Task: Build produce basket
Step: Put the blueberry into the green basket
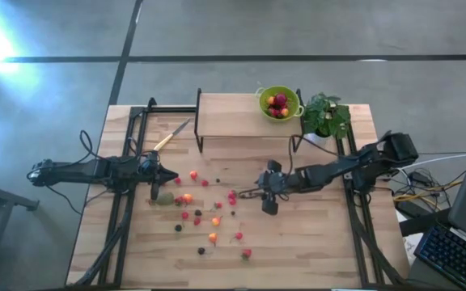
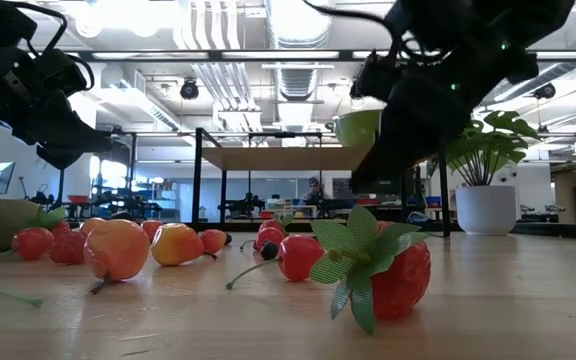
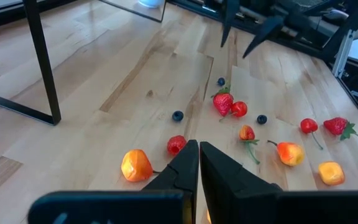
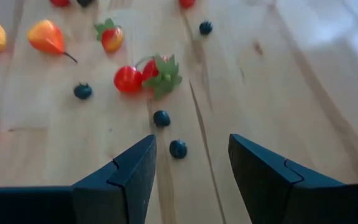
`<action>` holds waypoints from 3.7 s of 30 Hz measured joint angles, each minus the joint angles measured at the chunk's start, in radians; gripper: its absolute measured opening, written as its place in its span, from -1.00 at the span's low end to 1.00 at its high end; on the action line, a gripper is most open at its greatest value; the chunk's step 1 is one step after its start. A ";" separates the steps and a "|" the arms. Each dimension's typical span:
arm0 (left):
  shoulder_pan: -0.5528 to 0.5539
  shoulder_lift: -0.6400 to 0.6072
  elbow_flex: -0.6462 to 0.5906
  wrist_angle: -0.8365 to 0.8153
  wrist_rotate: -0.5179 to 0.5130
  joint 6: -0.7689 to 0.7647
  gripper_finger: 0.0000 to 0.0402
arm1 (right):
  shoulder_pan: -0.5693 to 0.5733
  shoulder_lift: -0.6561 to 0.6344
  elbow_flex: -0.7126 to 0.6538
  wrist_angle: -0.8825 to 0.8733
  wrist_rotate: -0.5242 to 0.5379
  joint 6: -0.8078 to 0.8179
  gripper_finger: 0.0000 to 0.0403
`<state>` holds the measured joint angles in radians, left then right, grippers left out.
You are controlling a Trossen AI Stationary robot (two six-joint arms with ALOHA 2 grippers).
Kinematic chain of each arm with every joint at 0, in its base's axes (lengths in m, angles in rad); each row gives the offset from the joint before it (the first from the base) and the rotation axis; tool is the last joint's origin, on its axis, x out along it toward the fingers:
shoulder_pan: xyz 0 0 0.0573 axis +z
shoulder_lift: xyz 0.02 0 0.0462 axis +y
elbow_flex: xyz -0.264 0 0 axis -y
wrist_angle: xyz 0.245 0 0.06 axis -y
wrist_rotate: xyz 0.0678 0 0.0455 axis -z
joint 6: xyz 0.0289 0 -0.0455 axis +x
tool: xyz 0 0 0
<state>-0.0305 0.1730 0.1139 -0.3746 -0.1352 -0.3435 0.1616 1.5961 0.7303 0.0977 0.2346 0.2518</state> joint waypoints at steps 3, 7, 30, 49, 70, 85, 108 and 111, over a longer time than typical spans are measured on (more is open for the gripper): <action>0.000 0.000 0.000 0.000 0.000 0.000 -0.90 | 0.000 0.040 0.002 0.005 0.000 0.008 -0.04; 0.000 0.000 0.000 0.000 0.000 0.000 -0.90 | 0.000 0.090 0.002 0.039 -0.002 0.017 -0.09; 0.000 0.000 0.000 0.000 0.000 0.000 -0.90 | 0.000 0.225 0.005 0.178 -0.007 0.034 -0.38; 0.000 0.000 0.000 0.000 0.000 0.000 -0.90 | 0.000 0.262 0.020 0.202 -0.008 0.034 -0.71; 0.000 0.000 0.000 0.000 0.000 0.000 -0.90 | -0.003 0.089 0.016 0.125 -0.011 -0.012 -0.75; 0.000 0.000 0.000 0.000 0.000 0.000 -0.90 | -0.114 -0.298 0.016 0.053 -0.003 -0.155 -0.75; 0.000 0.000 0.000 0.000 0.000 0.000 -0.90 | -0.601 -0.522 0.018 -0.015 -0.004 -0.203 -0.73; 0.000 0.000 0.000 0.000 0.000 0.000 -0.90 | -0.641 -0.519 0.018 -0.059 -0.004 -0.202 -0.74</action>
<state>-0.0303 0.1727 0.1139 -0.3748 -0.1352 -0.3435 -0.4792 1.0775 0.7479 0.0391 0.2306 0.0494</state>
